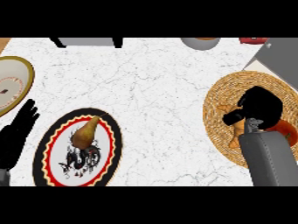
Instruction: Pick the croissant from the placemat and place it in the tiered shelf
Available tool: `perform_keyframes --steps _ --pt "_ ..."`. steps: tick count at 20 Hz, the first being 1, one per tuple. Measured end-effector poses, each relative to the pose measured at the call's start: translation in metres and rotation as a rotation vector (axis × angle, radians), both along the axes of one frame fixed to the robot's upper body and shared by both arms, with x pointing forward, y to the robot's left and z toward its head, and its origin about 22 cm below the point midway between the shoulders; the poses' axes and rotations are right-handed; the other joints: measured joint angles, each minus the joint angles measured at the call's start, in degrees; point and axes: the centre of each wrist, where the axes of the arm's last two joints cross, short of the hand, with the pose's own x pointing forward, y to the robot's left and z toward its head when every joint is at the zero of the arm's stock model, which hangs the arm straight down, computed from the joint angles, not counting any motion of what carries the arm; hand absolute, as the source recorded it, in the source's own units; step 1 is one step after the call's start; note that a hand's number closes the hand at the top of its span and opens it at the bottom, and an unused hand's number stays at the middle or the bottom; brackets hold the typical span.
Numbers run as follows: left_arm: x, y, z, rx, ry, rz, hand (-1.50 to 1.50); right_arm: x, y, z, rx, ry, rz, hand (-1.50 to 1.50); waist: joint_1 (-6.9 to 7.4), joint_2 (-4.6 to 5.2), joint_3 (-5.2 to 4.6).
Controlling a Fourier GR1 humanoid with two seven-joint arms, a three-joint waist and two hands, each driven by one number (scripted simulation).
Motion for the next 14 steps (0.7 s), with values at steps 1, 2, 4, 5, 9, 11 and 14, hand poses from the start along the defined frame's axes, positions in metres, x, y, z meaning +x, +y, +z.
perform_keyframes --steps 1,2,4,5,9,11,14 --pt "-0.001 0.001 0.001 0.003 -0.001 0.002 0.00 0.005 0.000 0.007 0.009 -0.024 0.018 1.50 0.05 0.01 0.00" --pt "-0.003 0.003 -0.002 0.004 -0.001 0.002 0.00 0.008 -0.003 0.012 0.015 -0.050 0.033 1.50 0.06 0.00 0.01" --pt "-0.001 0.000 -0.001 0.003 0.001 0.000 0.00 0.012 0.000 0.028 0.023 -0.101 0.052 1.50 -0.02 -0.02 0.02" --pt "-0.001 0.000 0.000 0.004 -0.001 0.002 0.00 0.012 0.002 0.035 0.029 -0.126 0.059 1.50 -0.08 -0.04 0.02" --pt "-0.002 0.004 0.001 0.004 -0.003 0.012 0.00 0.002 0.001 0.071 0.058 -0.229 0.053 1.50 -0.32 -0.15 0.02" --pt "-0.004 0.004 0.000 0.003 -0.003 0.015 0.00 -0.008 0.002 0.092 0.088 -0.284 0.049 1.50 -0.53 -0.24 0.02" --pt "-0.002 0.006 0.002 -0.001 0.007 0.018 0.00 -0.022 0.006 0.123 0.159 -0.391 0.045 1.50 -0.75 -0.34 0.01"
